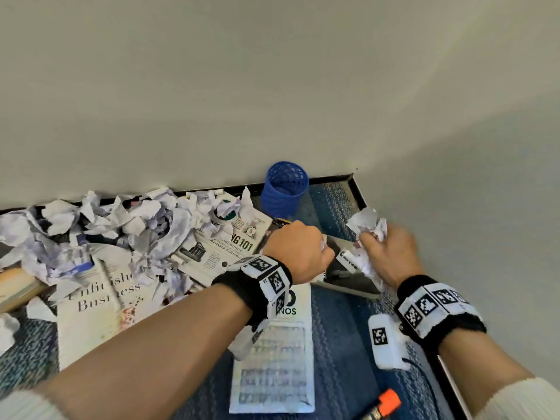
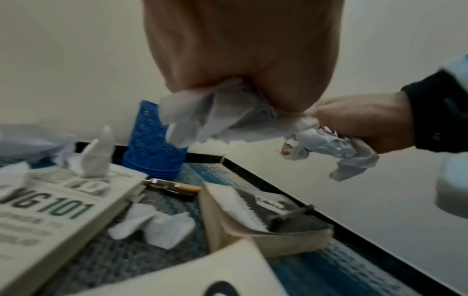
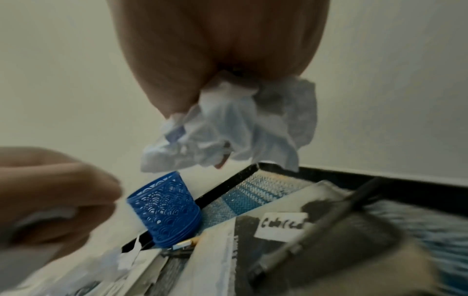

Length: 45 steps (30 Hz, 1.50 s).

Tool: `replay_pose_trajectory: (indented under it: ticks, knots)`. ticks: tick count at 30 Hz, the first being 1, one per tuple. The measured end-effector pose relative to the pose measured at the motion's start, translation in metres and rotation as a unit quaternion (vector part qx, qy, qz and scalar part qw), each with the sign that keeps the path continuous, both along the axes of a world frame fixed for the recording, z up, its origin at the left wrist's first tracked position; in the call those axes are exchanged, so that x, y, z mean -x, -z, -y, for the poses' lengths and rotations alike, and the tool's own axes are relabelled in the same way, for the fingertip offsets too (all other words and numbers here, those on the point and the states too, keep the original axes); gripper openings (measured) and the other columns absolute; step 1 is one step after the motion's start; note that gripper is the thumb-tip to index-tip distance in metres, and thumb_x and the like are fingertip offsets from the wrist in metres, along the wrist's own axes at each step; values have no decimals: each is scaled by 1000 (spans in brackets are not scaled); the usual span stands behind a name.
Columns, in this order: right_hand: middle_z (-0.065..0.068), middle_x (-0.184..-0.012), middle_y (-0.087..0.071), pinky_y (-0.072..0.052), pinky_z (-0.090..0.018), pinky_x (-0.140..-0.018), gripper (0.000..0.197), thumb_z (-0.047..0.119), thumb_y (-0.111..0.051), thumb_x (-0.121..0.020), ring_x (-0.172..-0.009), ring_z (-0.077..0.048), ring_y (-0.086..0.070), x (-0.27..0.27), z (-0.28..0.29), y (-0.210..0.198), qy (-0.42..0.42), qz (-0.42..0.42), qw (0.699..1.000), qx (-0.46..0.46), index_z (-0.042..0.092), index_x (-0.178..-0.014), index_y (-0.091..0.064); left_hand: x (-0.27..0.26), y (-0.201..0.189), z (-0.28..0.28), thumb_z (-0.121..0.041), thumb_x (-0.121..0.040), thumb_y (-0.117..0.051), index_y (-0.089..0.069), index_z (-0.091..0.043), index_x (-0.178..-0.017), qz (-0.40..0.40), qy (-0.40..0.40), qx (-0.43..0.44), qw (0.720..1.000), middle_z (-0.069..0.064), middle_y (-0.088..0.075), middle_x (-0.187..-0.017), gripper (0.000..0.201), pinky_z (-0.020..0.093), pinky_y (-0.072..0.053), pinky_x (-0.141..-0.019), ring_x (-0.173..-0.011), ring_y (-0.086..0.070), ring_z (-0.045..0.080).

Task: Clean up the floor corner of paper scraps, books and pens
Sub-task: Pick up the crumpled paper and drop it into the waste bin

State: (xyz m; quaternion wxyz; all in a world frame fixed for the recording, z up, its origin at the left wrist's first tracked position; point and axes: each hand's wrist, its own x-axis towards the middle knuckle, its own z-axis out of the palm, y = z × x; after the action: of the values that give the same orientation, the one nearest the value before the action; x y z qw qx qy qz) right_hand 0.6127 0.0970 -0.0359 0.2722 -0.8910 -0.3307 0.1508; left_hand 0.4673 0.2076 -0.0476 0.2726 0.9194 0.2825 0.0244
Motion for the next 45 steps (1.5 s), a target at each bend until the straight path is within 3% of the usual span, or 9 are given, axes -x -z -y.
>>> replay_pose_trajectory:
  ticks: [7, 11, 14, 23, 26, 31, 35, 39, 45]
  knots:
    - [4, -59, -59, -39, -14, -47, 16, 11, -64, -84, -50, -5, -49, 48, 99, -31, 67, 29, 997, -23, 13, -69, -58, 25, 1, 96, -38, -91, -47, -67, -9, -97, -69, 95, -3, 993, 16, -66, -109, 35, 37, -48, -81, -101, -62, 36]
    - [-9, -64, -60, -44, -36, -58, 19, 19, -59, -85, -61, -28, -54, 77, 145, -53, 42, 89, 992, 77, 12, -71, -49, 40, -10, 133, -32, -90, -49, -67, -9, -100, -99, 173, -18, 980, 16, -66, -112, 31, 38, -49, -82, -101, -63, 36]
    - [-11, -66, -56, -35, -35, -57, 25, 30, -55, -90, -62, -30, -47, 102, 170, -78, -2, 163, 974, 155, 16, -74, -44, 32, -35, 150, -35, -91, -50, -66, -9, -102, -71, 198, -40, 977, 16, -66, -112, 33, 37, -49, -79, -101, -64, 35]
    - [-4, -62, -51, -42, -38, -52, 23, 29, -60, -88, -56, -31, -48, 163, 286, -181, -36, 291, 938, 186, 18, -81, -41, 22, -119, 241, -48, -81, -22, -56, -16, -87, 106, 365, -97, 920, 6, -62, -77, 47, 30, -39, -57, -71, -61, 33]
    - [5, -60, -37, -33, -35, -50, 28, 29, -58, -89, -52, -25, -37, 185, 335, -199, -37, 306, 936, 167, 20, -77, -34, 27, -147, 276, -43, -87, -42, -51, -14, -68, 122, 385, -35, 914, 3, -54, -61, 36, 30, -40, -52, -56, -53, 24]
    - [6, -63, -39, -37, -38, -53, 25, 36, -44, -95, -56, -21, -41, 200, 439, -206, 3, 292, 945, 150, 22, -77, -34, 40, -182, 373, -41, -87, -48, -45, -14, -62, 132, 479, -32, 867, 3, -47, -57, 37, 31, -35, -53, -51, -44, 23]
    - [4, -71, -53, -40, -33, -60, 14, 26, -50, -96, -62, -14, -50, 208, 522, -206, 25, 236, 966, 102, 18, -85, -51, 49, -198, 457, -40, -93, -48, -53, -17, -70, 184, 490, -159, 837, -1, -44, -65, 33, 32, -37, -58, -58, -43, 23]
    - [4, -63, -52, -33, -29, -55, 13, 30, -48, -84, -59, -13, -49, 207, 592, -188, 137, 189, 967, 100, 23, -75, -41, 42, -189, 526, -40, -93, -44, -49, -19, -71, 192, 474, -108, 852, 3, -53, -73, 30, 33, -41, -60, -68, -52, 27]
    - [-7, -80, -60, -34, -30, -60, 23, 37, -44, -88, -71, -32, -59, 208, 618, -148, 138, 160, 959, 190, 14, -87, -49, 40, -166, 578, -36, -97, -34, -48, -18, -80, 217, 514, -110, 823, 10, -64, -86, 29, 35, -42, -65, -77, -60, 32]
